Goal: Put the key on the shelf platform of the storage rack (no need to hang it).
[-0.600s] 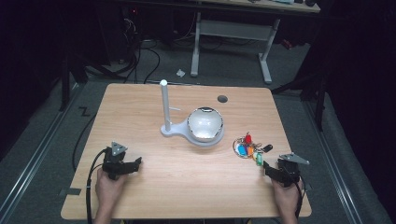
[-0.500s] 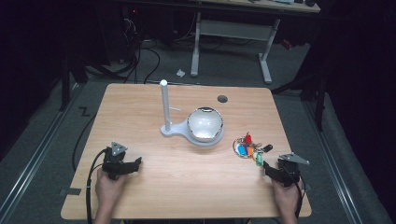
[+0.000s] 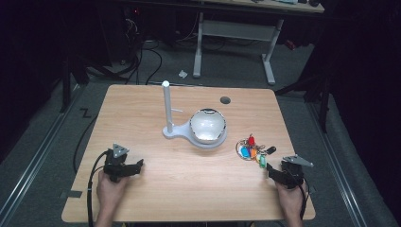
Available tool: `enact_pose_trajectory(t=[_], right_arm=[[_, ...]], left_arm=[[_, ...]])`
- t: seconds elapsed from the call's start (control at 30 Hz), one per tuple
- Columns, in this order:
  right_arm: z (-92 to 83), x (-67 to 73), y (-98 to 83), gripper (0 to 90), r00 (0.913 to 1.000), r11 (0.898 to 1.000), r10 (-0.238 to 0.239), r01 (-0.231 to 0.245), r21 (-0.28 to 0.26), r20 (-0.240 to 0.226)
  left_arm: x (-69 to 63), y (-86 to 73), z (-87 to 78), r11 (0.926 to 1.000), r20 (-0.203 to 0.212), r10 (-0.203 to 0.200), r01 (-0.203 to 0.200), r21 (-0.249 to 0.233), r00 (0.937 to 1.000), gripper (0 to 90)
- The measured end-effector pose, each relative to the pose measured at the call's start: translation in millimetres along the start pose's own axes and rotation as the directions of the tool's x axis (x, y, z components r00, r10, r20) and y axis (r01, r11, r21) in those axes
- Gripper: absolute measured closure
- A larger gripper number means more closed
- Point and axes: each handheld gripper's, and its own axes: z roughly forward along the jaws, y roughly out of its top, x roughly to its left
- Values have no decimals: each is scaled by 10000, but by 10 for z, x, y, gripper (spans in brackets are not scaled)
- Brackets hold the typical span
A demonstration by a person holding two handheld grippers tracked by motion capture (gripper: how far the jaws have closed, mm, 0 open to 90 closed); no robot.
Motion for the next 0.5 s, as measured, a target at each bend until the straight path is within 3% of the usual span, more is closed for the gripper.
enact_pose_trajectory(t=[0.5], right_arm=[[0,0,1,350,10000,10000,-13,13,-2,5]], left_arm=[[0,0,0,10000,5,8,-8,3,10000,184]])
